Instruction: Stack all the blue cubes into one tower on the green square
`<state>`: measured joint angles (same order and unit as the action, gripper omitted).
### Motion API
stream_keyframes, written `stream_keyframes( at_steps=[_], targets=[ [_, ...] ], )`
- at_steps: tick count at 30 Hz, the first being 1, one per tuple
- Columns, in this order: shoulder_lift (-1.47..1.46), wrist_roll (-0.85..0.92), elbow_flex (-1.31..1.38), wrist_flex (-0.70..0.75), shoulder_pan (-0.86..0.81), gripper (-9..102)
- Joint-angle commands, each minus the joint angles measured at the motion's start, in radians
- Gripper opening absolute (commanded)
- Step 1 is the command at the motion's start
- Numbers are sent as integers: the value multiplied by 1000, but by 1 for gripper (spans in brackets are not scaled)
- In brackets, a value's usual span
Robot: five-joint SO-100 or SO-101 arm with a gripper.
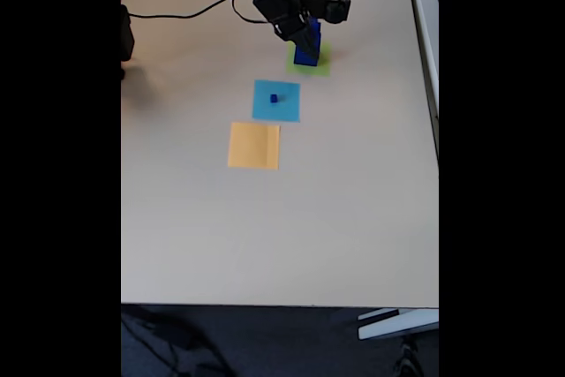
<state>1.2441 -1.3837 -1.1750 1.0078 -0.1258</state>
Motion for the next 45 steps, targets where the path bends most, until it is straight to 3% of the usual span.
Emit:
stream_keyframes(
  at_steps=[1,21,45],
  targets=[
    [101,31,-21,-3,-28,18],
    [160,69,-373,-245,-66,17],
    [166,120,-508,-344,-121,17]
  ],
)
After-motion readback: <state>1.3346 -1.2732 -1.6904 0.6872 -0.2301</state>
